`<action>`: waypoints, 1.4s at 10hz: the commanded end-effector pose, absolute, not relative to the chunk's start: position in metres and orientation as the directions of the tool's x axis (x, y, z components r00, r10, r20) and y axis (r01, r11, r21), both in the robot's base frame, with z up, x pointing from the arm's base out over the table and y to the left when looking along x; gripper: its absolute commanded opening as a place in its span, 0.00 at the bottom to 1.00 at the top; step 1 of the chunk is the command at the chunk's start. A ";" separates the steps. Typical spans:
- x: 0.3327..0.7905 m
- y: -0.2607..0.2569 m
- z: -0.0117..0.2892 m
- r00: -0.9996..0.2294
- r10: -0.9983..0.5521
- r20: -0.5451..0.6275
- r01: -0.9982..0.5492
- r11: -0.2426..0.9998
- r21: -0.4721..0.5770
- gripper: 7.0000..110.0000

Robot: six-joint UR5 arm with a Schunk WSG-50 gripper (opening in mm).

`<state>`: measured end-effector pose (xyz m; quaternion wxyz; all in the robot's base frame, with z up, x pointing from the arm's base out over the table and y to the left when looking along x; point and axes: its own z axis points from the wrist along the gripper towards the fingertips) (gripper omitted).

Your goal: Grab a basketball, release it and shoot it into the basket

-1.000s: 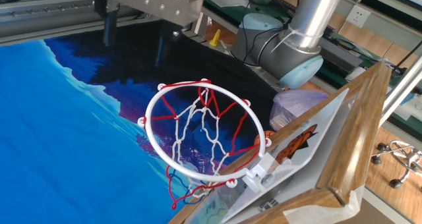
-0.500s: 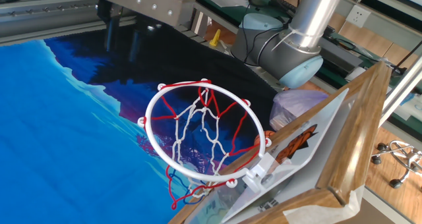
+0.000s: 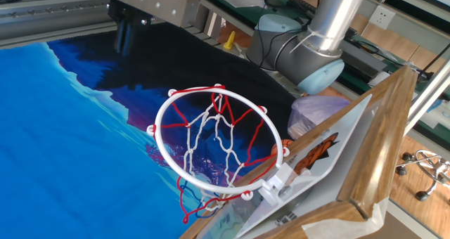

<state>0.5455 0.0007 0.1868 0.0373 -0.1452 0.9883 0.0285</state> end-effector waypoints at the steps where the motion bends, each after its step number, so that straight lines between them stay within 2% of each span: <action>1: 0.507 -0.016 0.177 -0.960 -0.275 -0.045 -0.278 0.957 0.088 0.00; 4: 0.445 -0.008 0.184 -0.976 -0.213 0.035 -0.210 0.974 0.079 0.00; 6: 0.407 0.006 0.172 -0.982 -0.182 0.054 -0.180 0.983 0.037 0.00; 8: 0.382 0.030 0.154 -0.987 -0.159 0.030 -0.158 0.986 0.044 0.00; 10: 0.375 0.049 0.145 -0.991 -0.129 0.021 -0.127 0.990 0.061 0.00; 11: 0.371 0.067 0.143 -0.993 -0.118 0.030 -0.114 0.986 0.124 0.00; 14: 0.371 0.089 0.105 -0.994 -0.097 0.057 -0.089 0.988 0.124 0.00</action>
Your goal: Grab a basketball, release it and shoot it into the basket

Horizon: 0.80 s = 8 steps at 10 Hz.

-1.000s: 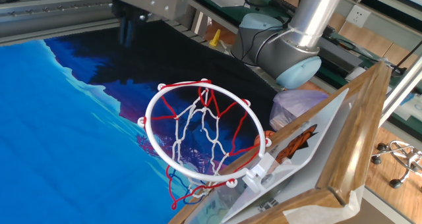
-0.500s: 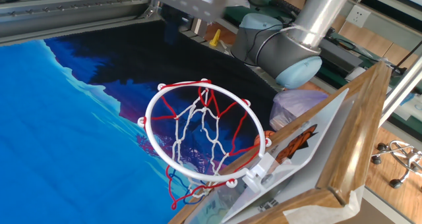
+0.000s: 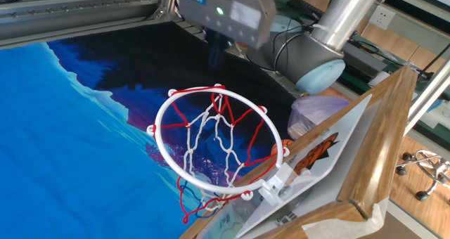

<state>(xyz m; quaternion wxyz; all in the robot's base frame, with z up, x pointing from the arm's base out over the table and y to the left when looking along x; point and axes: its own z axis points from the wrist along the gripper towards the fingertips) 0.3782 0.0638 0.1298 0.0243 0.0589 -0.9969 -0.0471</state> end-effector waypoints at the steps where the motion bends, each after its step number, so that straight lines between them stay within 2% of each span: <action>1: 0.371 0.102 0.096 -0.992 -0.101 0.070 -0.092 0.987 0.130 0.00; 3: 0.357 0.126 0.089 -0.985 -0.097 0.144 -0.080 0.990 0.120 0.00; 5: 0.348 0.145 0.090 -0.981 -0.091 0.170 -0.073 0.991 0.109 0.00; 8: 0.319 0.151 0.091 -0.970 -0.105 0.221 -0.081 0.990 0.116 0.00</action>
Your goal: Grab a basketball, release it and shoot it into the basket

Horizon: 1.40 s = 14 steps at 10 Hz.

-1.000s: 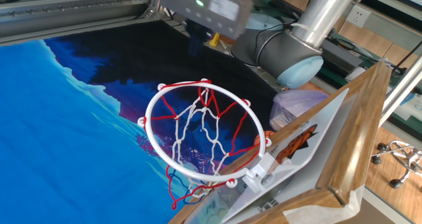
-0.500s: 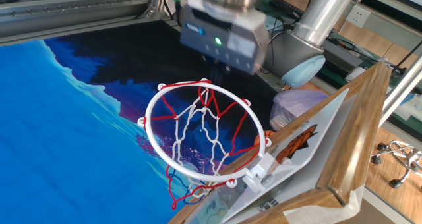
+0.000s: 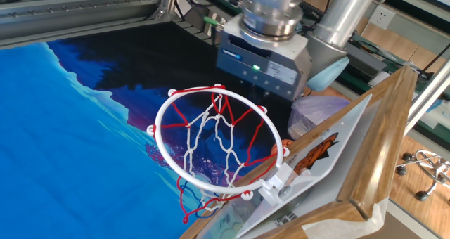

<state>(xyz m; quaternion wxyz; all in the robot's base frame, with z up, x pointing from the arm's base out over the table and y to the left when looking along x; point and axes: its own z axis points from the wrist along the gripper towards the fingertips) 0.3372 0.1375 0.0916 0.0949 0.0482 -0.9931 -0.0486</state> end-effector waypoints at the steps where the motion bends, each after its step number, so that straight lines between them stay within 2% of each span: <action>1: 0.315 0.149 0.089 -0.969 -0.107 0.221 -0.084 0.990 0.111 0.00; 3: 0.311 0.153 0.090 -0.966 -0.117 0.229 -0.089 0.988 0.127 0.00; 4: 0.321 0.153 0.089 -0.973 -0.123 0.197 -0.099 0.987 0.127 0.00; 6: 0.339 0.146 0.085 -0.965 -0.234 0.117 -0.223 0.969 0.105 0.00; 8: 0.345 0.143 0.084 -0.945 -0.316 0.090 -0.307 0.947 0.098 0.00; 9: 0.343 0.134 0.084 -0.941 -0.321 0.110 -0.315 0.947 0.063 0.00; 11: 0.343 0.137 0.084 -0.942 -0.319 0.103 -0.313 0.947 0.077 0.00; 12: 0.340 0.173 0.080 -0.959 -0.270 0.082 -0.254 0.953 0.166 0.00; 13: 0.349 0.214 0.066 -0.976 -0.219 0.013 -0.213 0.959 0.185 0.00; 14: 0.345 0.240 0.052 -0.983 -0.183 0.019 -0.177 0.971 0.163 0.00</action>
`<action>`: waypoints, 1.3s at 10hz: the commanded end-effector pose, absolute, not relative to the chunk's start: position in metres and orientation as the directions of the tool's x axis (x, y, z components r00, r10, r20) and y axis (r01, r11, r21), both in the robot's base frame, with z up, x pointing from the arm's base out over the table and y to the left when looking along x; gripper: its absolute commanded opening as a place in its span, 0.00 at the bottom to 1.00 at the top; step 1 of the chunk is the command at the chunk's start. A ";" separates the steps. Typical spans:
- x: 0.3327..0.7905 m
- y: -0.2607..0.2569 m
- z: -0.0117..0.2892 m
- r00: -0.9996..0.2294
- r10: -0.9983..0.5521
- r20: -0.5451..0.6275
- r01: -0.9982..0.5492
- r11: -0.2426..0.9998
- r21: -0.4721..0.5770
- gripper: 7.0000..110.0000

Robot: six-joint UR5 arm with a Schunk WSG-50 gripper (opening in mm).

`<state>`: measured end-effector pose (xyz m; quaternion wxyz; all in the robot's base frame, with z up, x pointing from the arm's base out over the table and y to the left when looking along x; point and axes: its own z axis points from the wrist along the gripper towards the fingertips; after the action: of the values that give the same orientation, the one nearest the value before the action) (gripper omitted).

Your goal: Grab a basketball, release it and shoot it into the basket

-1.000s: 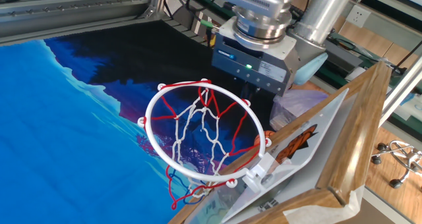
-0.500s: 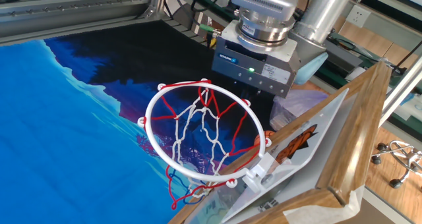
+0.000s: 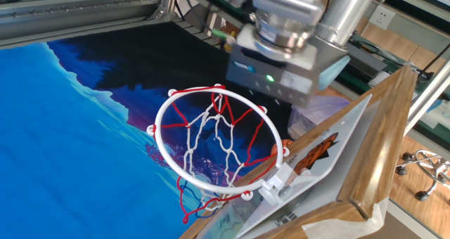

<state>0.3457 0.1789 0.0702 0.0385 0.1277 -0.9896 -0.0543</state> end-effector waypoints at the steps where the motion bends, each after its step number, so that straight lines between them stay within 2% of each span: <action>1: 0.345 0.239 0.046 -0.972 -0.234 0.025 -0.230 0.966 0.121 0.00; 2: 0.329 0.240 0.050 -0.966 -0.240 0.092 -0.226 0.964 0.139 0.00; 4: 0.349 0.218 0.073 -0.930 -0.362 0.058 -0.352 0.927 0.132 0.00; 5: 0.349 0.221 0.080 -0.918 -0.395 0.047 -0.383 0.910 0.157 0.36; 6: 0.339 0.236 0.080 -0.913 -0.406 0.045 -0.388 0.896 0.218 0.36; 7: 0.312 0.237 0.077 -0.894 -0.434 0.114 -0.395 0.881 0.259 0.36; 9: 0.316 0.221 0.062 -0.884 -0.461 0.072 -0.440 0.875 0.203 0.36; 10: 0.317 0.214 0.058 -0.875 -0.481 0.059 -0.464 0.866 0.187 1.00; 11: 0.324 0.210 0.056 -0.879 -0.476 0.035 -0.465 0.870 0.164 1.00; 12: 0.346 0.216 0.051 -0.884 -0.465 -0.046 -0.466 0.873 0.143 1.00; 13: 0.339 0.218 0.048 -0.880 -0.475 -0.025 -0.472 0.867 0.158 1.00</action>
<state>0.3312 0.2150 0.0540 0.0296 0.2368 -0.9682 -0.0753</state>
